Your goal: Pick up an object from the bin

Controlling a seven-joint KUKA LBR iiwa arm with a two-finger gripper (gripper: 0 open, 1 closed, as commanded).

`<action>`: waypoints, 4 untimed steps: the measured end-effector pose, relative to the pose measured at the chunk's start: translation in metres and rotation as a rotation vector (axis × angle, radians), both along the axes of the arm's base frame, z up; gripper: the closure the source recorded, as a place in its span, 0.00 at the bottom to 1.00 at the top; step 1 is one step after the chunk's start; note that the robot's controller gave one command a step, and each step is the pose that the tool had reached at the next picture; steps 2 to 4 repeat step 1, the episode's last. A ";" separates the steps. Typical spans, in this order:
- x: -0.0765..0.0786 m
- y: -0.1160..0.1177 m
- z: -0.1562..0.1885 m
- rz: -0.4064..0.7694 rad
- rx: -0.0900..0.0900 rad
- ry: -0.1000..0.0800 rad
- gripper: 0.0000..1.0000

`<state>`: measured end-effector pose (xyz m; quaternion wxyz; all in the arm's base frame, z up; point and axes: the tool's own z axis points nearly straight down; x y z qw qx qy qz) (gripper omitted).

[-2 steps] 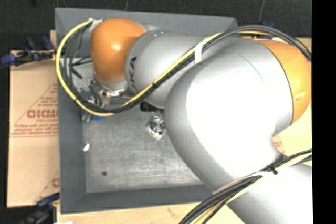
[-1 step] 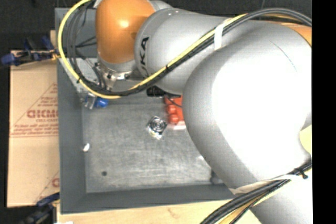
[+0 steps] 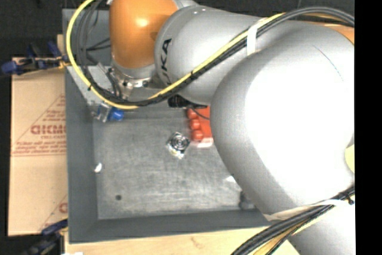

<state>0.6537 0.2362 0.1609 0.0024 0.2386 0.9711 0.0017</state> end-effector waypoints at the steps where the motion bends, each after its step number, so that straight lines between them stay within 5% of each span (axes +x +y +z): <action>1: 0.001 0.000 0.035 0.001 0.001 -0.001 1.00; 4: 0.001 0.000 0.035 0.001 0.001 -0.001 1.00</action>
Offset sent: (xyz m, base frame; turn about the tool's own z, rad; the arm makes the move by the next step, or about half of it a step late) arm -0.0001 -0.0001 0.0313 0.0000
